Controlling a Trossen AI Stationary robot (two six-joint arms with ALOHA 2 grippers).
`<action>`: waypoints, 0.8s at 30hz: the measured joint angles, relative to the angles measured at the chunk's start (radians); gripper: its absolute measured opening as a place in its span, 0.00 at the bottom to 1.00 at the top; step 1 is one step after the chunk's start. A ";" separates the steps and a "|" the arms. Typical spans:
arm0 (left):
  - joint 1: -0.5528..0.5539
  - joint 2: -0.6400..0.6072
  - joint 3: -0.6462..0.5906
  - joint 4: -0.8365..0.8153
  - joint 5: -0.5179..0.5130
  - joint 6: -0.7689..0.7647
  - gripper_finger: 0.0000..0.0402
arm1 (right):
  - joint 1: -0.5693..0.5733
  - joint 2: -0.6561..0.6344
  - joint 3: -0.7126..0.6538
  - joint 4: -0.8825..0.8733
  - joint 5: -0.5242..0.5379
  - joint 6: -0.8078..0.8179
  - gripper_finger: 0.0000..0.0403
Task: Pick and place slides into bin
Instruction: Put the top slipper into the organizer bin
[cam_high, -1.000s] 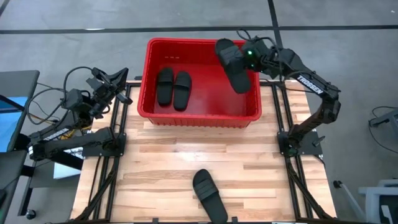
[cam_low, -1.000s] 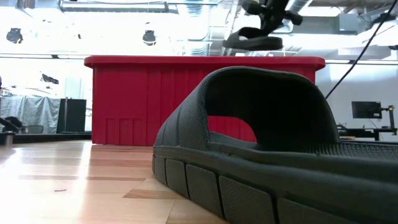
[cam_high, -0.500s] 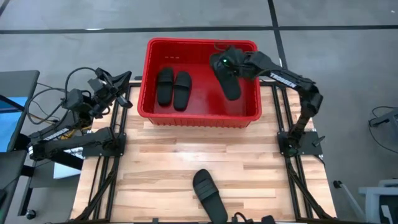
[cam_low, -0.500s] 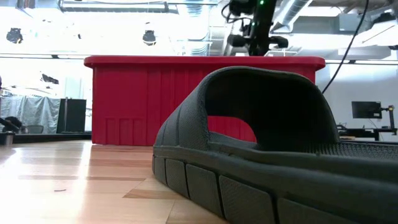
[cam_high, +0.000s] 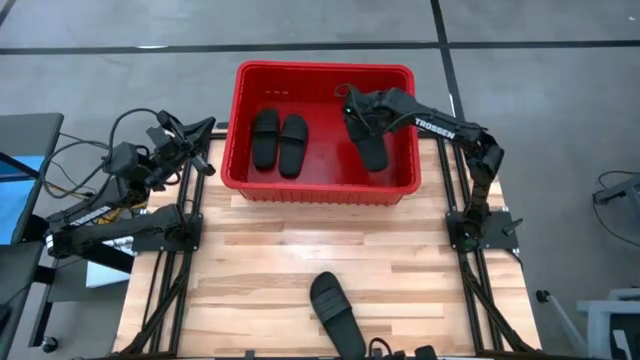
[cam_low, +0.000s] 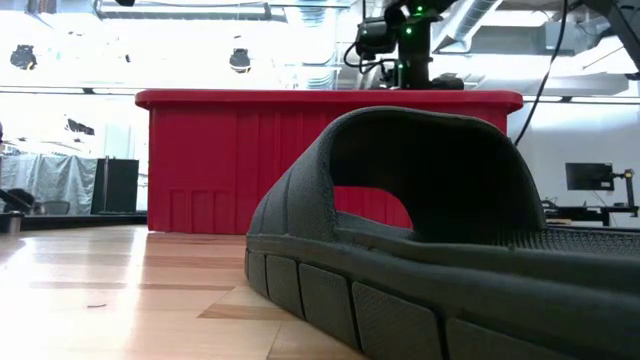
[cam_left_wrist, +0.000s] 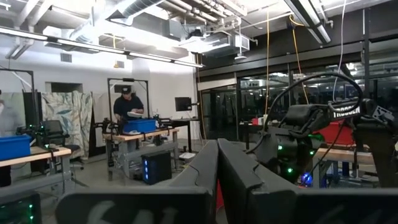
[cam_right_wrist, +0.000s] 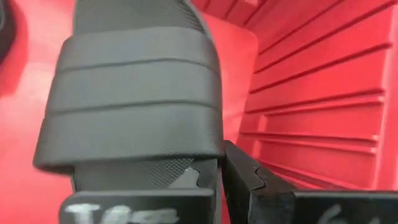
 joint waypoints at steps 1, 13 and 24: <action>0.000 0.000 0.000 0.000 0.000 0.000 0.00 | 0.000 0.000 0.000 0.003 0.002 0.005 0.00; 0.000 0.000 0.000 0.000 0.042 0.000 0.00 | -0.014 -0.001 0.000 -0.125 0.027 0.080 0.00; 0.000 0.000 0.000 0.001 0.069 0.000 0.00 | -0.034 -0.001 0.000 -0.170 0.018 0.122 0.00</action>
